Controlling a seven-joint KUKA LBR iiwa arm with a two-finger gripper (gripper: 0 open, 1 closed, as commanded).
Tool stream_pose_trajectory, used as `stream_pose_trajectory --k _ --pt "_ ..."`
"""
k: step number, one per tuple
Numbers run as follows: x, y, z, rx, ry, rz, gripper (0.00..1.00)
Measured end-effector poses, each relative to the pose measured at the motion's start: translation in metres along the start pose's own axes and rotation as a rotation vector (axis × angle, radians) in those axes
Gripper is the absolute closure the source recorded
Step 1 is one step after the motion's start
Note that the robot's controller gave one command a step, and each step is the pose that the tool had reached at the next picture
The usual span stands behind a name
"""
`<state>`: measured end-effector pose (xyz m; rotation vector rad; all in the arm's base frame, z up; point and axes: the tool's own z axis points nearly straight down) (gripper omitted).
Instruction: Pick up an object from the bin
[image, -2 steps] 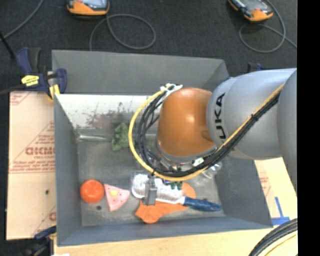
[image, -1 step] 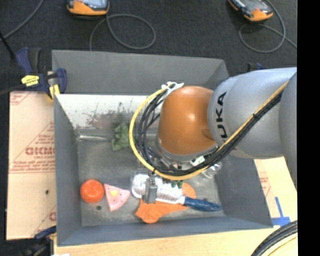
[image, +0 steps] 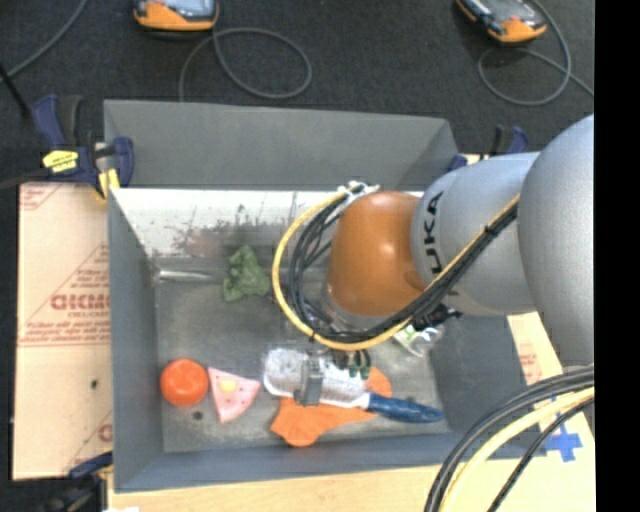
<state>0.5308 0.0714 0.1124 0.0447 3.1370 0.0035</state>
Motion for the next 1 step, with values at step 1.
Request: stream_pose_trajectory --k 1 --pt "-0.0131 -0.0218 0.0444 0.001 0.003 -0.036 0.0"
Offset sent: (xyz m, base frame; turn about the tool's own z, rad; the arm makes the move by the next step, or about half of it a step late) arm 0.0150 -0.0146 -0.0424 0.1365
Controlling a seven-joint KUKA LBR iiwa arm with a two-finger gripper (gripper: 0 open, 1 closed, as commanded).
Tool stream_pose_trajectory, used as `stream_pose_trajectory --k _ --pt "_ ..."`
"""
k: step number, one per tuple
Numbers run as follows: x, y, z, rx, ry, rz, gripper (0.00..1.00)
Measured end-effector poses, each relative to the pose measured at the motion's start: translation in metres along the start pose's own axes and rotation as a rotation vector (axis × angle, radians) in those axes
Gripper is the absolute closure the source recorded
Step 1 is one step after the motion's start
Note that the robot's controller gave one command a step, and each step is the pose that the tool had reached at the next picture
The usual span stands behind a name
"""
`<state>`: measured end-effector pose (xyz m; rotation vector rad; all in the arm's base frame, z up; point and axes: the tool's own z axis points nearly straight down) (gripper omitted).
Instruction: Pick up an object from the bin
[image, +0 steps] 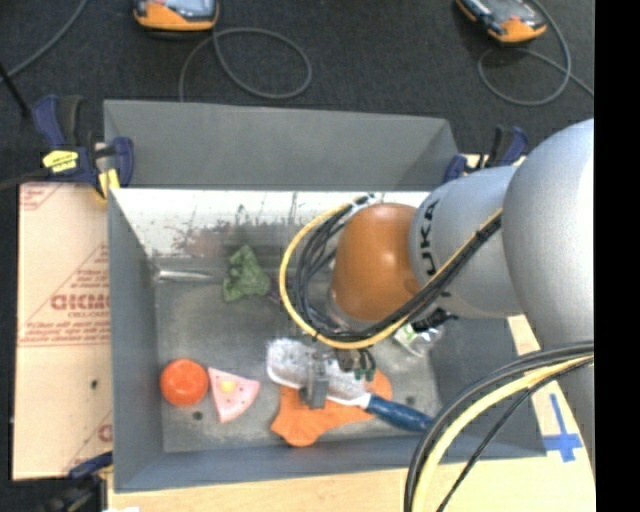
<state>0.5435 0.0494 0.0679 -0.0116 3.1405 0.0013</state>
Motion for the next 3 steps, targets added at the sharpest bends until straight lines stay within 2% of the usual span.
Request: stream_pose_trajectory --k 1,2,3 --pt "-0.0024 0.005 -0.0025 -0.002 -0.006 0.154 0.0" --pt "-0.0016 0.0015 -0.0014 0.0 -0.003 0.021 0.0" --pt "-0.0032 0.0038 -0.003 -0.002 -0.007 0.153 1.0"
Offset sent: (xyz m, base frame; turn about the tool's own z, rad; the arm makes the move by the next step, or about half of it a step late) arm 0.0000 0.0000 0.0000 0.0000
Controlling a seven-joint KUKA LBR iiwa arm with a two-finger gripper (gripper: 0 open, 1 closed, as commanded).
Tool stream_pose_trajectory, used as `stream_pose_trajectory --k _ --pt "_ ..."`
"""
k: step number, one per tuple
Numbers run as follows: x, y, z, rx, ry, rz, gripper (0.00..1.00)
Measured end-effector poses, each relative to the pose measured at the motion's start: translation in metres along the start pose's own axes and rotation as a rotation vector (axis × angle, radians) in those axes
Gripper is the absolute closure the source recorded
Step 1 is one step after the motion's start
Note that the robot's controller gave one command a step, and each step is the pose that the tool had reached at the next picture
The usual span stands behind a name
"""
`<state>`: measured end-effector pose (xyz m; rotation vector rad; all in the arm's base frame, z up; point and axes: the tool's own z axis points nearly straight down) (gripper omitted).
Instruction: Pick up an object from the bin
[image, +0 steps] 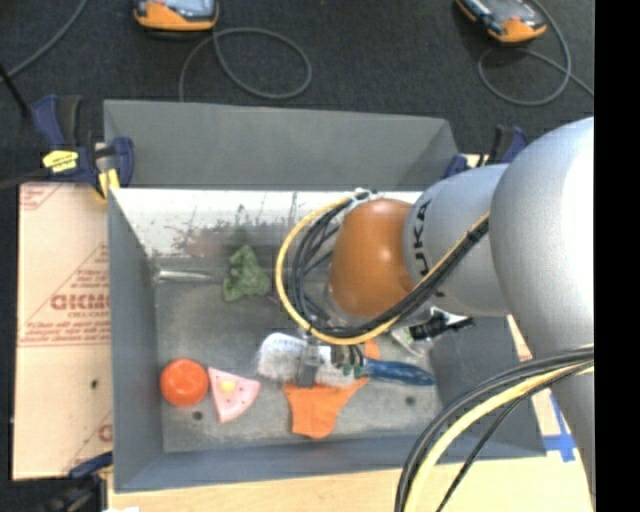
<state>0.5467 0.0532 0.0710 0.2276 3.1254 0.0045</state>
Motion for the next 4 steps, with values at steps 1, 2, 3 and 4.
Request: stream_pose_trajectory --k 1,2,3,4 --pt "0.0 0.0 0.0 0.0 0.0 0.0 1.0" --pt "0.001 0.0 -0.002 0.0 0.001 0.0 1.0" --pt "0.003 -0.001 -0.018 0.001 0.009 0.001 1.0" --pt "0.002 0.0 -0.042 0.001 0.008 0.001 1.0"
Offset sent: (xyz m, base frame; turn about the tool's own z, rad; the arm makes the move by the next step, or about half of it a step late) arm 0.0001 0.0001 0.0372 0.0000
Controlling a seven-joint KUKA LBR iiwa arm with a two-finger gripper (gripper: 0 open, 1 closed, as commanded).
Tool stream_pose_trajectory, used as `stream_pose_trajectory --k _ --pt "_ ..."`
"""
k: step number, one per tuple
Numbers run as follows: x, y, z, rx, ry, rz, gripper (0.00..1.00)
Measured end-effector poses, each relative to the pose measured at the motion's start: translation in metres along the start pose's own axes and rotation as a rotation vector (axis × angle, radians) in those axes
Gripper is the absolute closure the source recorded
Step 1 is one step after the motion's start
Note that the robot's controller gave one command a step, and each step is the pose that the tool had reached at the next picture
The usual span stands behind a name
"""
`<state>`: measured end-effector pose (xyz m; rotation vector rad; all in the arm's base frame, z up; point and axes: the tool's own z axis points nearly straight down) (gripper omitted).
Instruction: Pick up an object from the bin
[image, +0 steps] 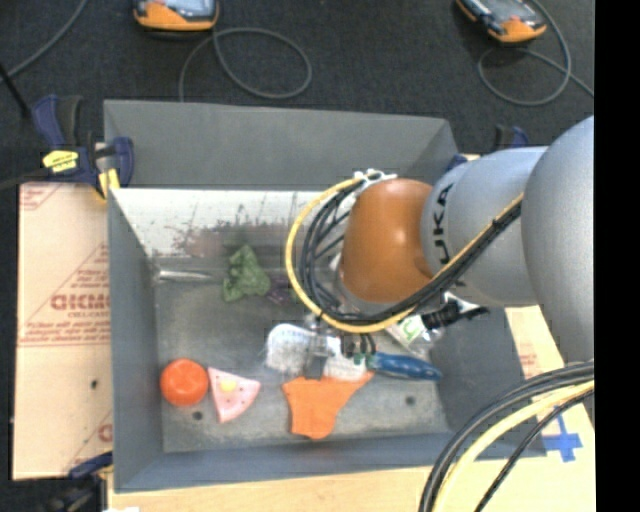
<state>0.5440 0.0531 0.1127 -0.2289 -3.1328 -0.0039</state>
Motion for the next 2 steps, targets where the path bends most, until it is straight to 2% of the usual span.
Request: stream_pose_trajectory --k 2 --pt "-0.003 0.001 -0.032 -0.003 -0.01 0.0 1.0"
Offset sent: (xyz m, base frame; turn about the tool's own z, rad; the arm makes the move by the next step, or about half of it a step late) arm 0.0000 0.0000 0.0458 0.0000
